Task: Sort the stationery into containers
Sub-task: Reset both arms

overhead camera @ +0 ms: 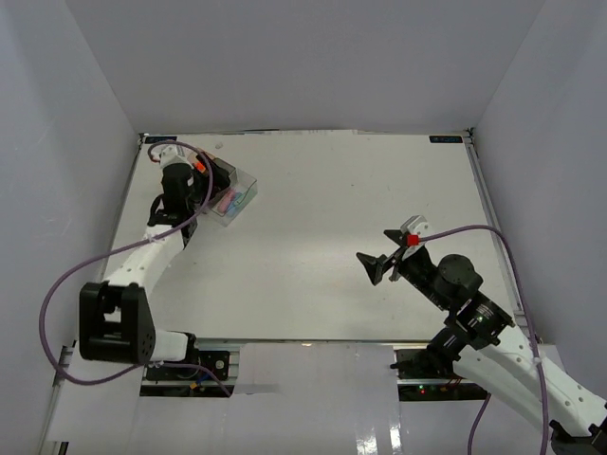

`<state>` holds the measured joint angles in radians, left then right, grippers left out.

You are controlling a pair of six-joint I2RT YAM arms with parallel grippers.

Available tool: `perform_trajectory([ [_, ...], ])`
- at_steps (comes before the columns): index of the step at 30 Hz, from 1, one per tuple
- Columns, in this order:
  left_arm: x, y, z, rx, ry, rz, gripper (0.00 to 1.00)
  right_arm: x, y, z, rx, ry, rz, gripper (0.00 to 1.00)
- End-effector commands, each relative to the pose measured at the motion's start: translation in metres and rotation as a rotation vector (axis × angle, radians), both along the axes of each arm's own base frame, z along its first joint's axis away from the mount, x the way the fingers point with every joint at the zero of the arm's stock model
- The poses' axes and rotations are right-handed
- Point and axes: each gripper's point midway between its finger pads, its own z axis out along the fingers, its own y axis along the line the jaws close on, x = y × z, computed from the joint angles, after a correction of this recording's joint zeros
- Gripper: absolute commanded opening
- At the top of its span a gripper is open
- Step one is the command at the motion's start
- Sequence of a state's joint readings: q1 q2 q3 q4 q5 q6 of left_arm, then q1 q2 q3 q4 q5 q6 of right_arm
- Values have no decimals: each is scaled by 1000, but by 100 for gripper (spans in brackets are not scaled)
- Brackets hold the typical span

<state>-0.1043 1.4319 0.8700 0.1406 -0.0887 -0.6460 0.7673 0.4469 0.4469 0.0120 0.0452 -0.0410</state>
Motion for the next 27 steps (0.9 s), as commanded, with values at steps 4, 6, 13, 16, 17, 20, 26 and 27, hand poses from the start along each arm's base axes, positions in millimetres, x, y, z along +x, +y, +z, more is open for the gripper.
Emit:
perform_trajectory([
  [4,-73,16,106,255,-105,-112,98,15,-54,41,27,3,-292,90],
  [6,-107,16,124,272,-154,-140,98,15,-65,46,58,16,-349,90],
  [13,-191,-2,127,267,-231,-289,98,11,-125,55,38,-6,-600,90],
  [16,-210,5,128,277,-241,-263,98,8,-134,50,44,-11,-634,90],
  [17,-215,6,127,270,-243,-257,98,9,-135,43,32,-5,-639,90],
  [20,-222,5,123,261,-240,-261,98,7,-135,37,40,-9,-627,90],
  [26,-222,9,116,233,-236,-217,98,5,-132,25,74,7,-617,90],
  [27,-222,10,116,226,-237,-210,98,4,-132,24,78,7,-614,90],
])
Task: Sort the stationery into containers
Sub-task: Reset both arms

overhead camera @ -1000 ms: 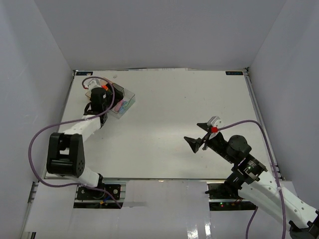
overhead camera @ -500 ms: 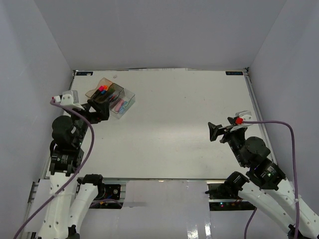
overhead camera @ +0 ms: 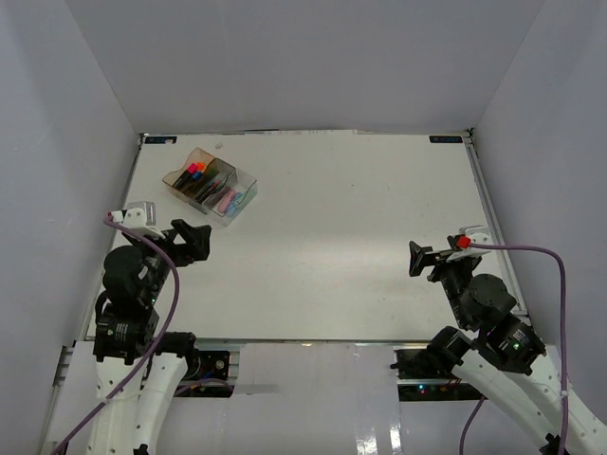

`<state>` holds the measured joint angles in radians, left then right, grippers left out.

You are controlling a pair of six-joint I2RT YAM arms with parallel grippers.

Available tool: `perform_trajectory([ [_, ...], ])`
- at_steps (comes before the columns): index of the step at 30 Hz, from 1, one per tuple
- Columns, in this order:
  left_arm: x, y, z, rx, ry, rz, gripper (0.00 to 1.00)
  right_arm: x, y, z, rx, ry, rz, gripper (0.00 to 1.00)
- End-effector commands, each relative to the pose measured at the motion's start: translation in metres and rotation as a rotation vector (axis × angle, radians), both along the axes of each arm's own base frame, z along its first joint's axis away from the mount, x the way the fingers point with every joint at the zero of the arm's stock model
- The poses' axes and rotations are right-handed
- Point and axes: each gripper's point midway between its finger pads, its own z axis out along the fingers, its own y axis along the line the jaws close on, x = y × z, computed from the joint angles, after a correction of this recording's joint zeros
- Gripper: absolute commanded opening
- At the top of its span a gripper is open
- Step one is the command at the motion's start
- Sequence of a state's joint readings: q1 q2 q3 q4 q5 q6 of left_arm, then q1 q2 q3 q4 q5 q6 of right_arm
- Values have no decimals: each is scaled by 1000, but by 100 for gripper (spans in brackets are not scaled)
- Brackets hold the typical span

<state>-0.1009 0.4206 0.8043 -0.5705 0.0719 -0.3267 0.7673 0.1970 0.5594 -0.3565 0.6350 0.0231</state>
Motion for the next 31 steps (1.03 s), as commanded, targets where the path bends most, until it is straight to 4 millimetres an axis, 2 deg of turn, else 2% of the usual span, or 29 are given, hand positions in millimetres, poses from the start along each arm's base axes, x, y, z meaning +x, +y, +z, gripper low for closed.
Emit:
perform_trajectory([
  [1,0,3,-12,-22,23,31,98,0,-4,5,45,-27,-22,90],
  [3,0,3,-17,-31,20,40,98,0,-4,5,50,-33,-22,90],
  [6,3,-2,-40,-52,39,26,98,1,-3,4,42,-32,-22,90],
  [7,5,-3,-57,-63,67,28,98,1,-3,3,41,-31,-22,90],
  [8,6,-5,-63,-73,74,25,98,1,-3,3,42,-32,-22,90],
  [11,6,-9,-55,-57,46,-9,98,1,-4,3,43,-33,-24,90],
  [13,8,-4,-59,-51,56,20,98,1,-4,3,41,-35,-27,90],
  [31,11,-8,-68,-59,78,8,98,1,1,4,29,-42,1,90],
])
